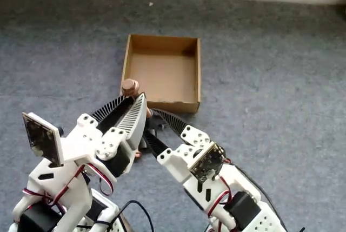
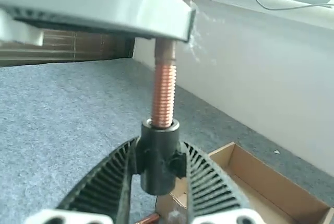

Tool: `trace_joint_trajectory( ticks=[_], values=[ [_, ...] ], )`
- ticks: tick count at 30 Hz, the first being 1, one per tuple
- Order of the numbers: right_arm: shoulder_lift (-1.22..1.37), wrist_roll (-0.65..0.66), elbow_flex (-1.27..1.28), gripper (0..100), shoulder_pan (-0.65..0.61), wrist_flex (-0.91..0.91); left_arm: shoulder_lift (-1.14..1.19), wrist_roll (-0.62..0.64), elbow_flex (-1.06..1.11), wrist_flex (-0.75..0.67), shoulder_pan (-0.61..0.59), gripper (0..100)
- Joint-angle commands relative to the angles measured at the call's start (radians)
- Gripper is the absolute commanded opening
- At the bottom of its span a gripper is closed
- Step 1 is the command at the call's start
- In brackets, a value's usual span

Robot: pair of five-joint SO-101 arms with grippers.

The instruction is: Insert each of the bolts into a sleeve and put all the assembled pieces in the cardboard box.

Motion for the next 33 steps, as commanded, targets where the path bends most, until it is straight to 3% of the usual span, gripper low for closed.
trace_joint_trajectory(
  ticks=[1,15,22,30,33],
  values=[
    [-0.019,0.002,-0.019,0.5,-0.010,-0.007,0.004,-0.015,0.024,0.003,0.008,1],
    [-0.019,0.002,-0.015,0.5,0.018,-0.008,0.004,-0.075,0.053,0.009,0.016,1],
    [-0.019,0.000,-0.012,0.5,0.076,-0.008,0.004,-0.137,0.047,0.123,0.018,20],
    [-0.016,0.000,-0.008,0.5,0.081,-0.001,0.004,-0.144,0.016,0.147,0.005,21],
    [-0.010,-0.012,-0.010,0.5,0.139,0.015,0.004,-0.170,-0.024,0.203,-0.056,21]
  ],
)
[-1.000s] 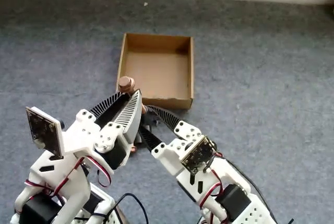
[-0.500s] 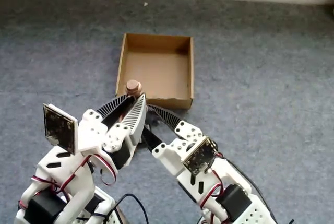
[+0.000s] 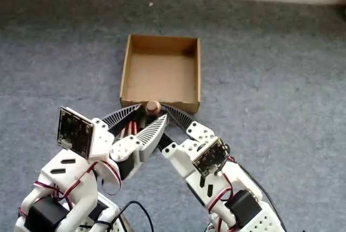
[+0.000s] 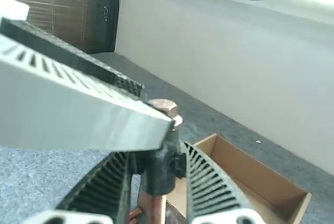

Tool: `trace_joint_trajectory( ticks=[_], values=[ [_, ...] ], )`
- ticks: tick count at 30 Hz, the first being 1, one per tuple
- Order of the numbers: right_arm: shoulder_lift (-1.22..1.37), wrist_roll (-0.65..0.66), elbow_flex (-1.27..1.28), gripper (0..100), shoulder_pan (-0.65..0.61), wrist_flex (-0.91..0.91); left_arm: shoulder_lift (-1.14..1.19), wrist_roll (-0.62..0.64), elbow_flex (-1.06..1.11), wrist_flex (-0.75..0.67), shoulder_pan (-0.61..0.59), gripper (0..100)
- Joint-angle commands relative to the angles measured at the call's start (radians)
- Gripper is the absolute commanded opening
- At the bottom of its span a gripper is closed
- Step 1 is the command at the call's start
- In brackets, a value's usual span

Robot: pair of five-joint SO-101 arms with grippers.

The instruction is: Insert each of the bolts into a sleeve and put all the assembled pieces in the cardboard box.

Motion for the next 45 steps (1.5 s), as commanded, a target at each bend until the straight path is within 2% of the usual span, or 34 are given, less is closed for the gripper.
trace_joint_trajectory(
  ticks=[1,5,8,13,19,25,29,37,43,45],
  values=[
    [-0.010,-0.034,-0.019,0.5,0.084,0.019,0.004,-0.075,-0.070,0.057,-0.084,21],
    [-0.008,-0.081,-0.019,0.5,0.197,0.074,0.004,-0.242,-0.062,0.123,-0.260,21],
    [-0.008,-0.078,-0.019,0.5,0.234,0.125,0.004,-0.255,-0.013,0.140,-0.371,17],
    [0.030,-0.077,-0.028,0.5,0.265,0.140,0.004,-0.261,0.137,0.135,-0.516,4],
    [0.426,-0.075,-0.222,0.5,0.289,0.068,0.004,-0.255,0.315,0.100,-0.605,1],
    [0.903,-0.077,-0.484,0.5,0.289,-0.045,0.004,-0.253,0.478,-0.083,-0.720,1],
    [1.145,-0.077,-0.587,0.5,0.289,-0.199,0.004,-0.253,0.527,-0.155,-0.754,1],
    [1.500,-0.077,-0.676,0.5,0.295,-0.452,0.004,-0.253,0.530,-0.163,-0.757,1],
    [1.675,-0.080,-0.740,0.9,0.335,-0.487,0.004,-0.253,0.530,-0.163,-0.757,1],
    [1.715,-0.081,-0.746,4.2,0.341,-0.487,0.004,-0.253,0.530,-0.164,-0.757,1]
  ],
)
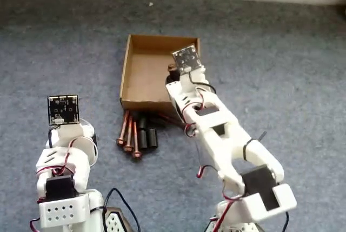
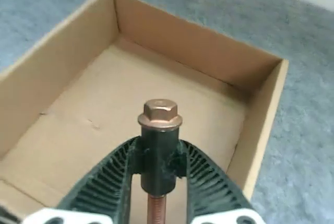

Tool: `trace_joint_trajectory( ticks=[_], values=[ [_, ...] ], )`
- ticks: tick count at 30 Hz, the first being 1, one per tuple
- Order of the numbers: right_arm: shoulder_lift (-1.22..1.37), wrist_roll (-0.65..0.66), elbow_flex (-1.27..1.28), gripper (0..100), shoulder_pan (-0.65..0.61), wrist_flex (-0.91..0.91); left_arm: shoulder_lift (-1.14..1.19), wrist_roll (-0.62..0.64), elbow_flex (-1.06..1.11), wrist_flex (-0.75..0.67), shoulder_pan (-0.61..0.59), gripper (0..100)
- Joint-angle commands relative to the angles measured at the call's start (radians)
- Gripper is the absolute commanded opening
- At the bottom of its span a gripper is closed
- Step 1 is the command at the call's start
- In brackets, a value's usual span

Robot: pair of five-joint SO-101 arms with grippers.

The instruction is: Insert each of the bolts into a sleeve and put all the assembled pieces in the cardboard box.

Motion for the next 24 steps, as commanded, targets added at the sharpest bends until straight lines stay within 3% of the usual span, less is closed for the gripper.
trace_joint_trajectory(
  ticks=[1,5,8,18,24],
  values=[
    [0.022,-0.014,-0.076,7.1,0.019,-0.036,-0.008,-0.006,-0.004,-0.025,-0.010,1],
    [0.028,-0.014,-0.076,16.6,0.018,-0.035,-0.008,-0.006,-0.004,-0.025,-0.010,1],
    [-0.021,-0.014,-0.081,16.7,0.015,0.021,-0.008,-0.006,-0.004,-0.025,-0.010,1],
    [-0.464,-0.163,-0.150,16.6,-0.056,0.710,-0.008,-0.006,-0.004,-0.025,-0.010,1],
    [-0.496,-0.238,-0.183,16.6,-0.185,0.984,-0.008,-0.006,-0.004,-0.025,-0.010,1]
  ],
)
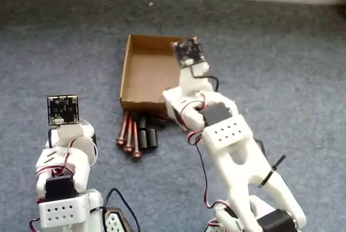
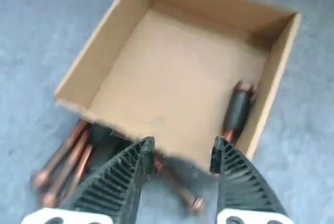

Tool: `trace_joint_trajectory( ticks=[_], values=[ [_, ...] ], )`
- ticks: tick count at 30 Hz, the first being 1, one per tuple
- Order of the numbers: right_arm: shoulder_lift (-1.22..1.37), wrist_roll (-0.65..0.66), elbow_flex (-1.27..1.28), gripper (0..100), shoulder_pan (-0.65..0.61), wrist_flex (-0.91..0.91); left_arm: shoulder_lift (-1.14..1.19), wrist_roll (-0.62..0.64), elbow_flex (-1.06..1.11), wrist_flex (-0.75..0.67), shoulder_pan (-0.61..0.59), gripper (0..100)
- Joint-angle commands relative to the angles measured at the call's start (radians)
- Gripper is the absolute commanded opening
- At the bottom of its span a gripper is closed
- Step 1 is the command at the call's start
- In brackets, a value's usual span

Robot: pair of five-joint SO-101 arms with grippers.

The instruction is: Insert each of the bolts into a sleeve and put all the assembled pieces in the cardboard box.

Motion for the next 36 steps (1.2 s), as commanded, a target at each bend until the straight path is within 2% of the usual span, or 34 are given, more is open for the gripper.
trace_joint_trajectory(
  ticks=[1,10,18,31,36],
  values=[
    [-0.025,-0.081,-0.054,16.6,-0.079,0.124,-0.008,-0.006,-0.004,-0.025,-0.010,1],
    [0.231,-0.218,-0.076,16.6,-0.217,0.163,-0.008,-0.006,-0.004,-0.025,-0.010,1],
    [0.476,-0.235,-0.232,16.6,-0.226,0.165,-0.008,-0.006,-0.005,-0.025,-0.010,1],
    [0.521,-0.235,-0.255,16.4,-0.259,0.119,-0.008,-0.006,-0.008,-0.025,-0.010,1],
    [0.584,-0.229,-0.231,5.8,-0.226,0.117,-0.008,-0.006,-0.007,-0.025,-0.010,1]
  ],
)
